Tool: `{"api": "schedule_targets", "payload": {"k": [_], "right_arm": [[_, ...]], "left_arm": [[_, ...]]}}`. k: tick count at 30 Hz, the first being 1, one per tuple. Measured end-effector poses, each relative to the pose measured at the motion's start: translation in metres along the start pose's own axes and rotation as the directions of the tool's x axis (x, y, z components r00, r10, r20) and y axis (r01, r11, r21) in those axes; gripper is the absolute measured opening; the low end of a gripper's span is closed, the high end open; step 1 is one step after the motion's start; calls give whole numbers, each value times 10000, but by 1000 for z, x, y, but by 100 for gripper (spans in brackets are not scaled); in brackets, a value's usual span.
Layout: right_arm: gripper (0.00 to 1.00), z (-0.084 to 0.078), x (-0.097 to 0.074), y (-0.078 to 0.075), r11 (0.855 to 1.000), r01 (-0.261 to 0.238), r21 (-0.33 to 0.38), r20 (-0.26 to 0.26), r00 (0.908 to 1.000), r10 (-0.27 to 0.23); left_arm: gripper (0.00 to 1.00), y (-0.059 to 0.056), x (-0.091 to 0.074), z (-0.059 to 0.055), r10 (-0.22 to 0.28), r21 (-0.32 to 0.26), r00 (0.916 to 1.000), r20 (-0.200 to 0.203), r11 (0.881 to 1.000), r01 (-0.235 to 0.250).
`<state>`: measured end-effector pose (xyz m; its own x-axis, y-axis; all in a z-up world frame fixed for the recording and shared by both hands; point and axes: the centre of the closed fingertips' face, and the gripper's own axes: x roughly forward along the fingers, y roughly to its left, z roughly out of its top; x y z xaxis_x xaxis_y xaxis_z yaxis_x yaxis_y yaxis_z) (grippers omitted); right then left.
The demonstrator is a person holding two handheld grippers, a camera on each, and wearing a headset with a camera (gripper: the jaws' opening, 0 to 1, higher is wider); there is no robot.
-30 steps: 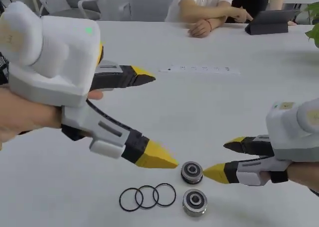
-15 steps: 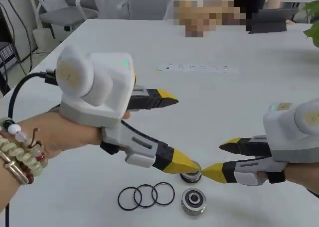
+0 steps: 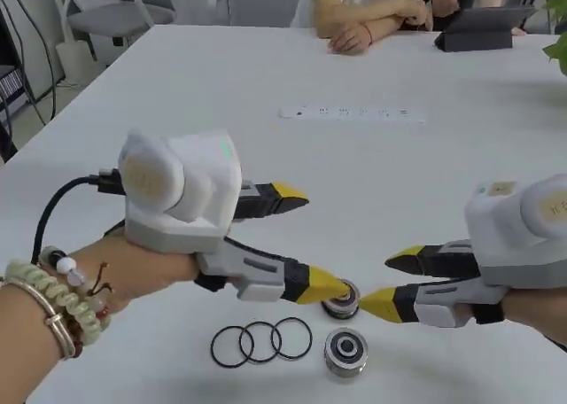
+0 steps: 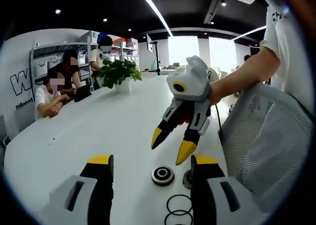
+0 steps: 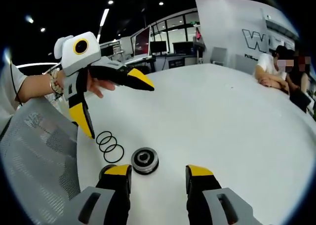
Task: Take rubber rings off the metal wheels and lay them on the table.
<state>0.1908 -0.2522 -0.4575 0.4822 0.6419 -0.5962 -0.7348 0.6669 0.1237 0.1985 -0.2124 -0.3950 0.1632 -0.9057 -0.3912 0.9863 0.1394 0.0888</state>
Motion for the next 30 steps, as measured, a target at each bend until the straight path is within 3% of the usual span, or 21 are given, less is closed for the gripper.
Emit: {"api": "schedule_targets", "payload": {"k": [4, 12, 15, 22, 30], "right_arm": [[41, -1, 2, 3, 10000, -66, -65, -68, 10000, 65], [38, -7, 7, 11, 9991, -330, -275, -363, 9988, 320], [38, -7, 9, 13, 9987, -419, -277, -367, 9985, 409], [35, -12, 14, 18, 9980, -515, -369, -580, 9971, 493], [30, -13, 19, 20, 9982, -556, -208, -568, 9969, 543]], "left_arm": [[53, -6, 8, -8, -98, -128, 9999, -58, 9999, 97], [43, -13, 20, -35, -360, -307, 9971, -676, 9990, 339], [39, -13, 23, -37, -260, -535, 9976, -638, 9983, 226], [29, -16, 30, -47, -224, -395, 9950, -976, 9990, 186], [20, -13, 37, -45, 30, -729, 9958, -913, 9973, -97]]}}
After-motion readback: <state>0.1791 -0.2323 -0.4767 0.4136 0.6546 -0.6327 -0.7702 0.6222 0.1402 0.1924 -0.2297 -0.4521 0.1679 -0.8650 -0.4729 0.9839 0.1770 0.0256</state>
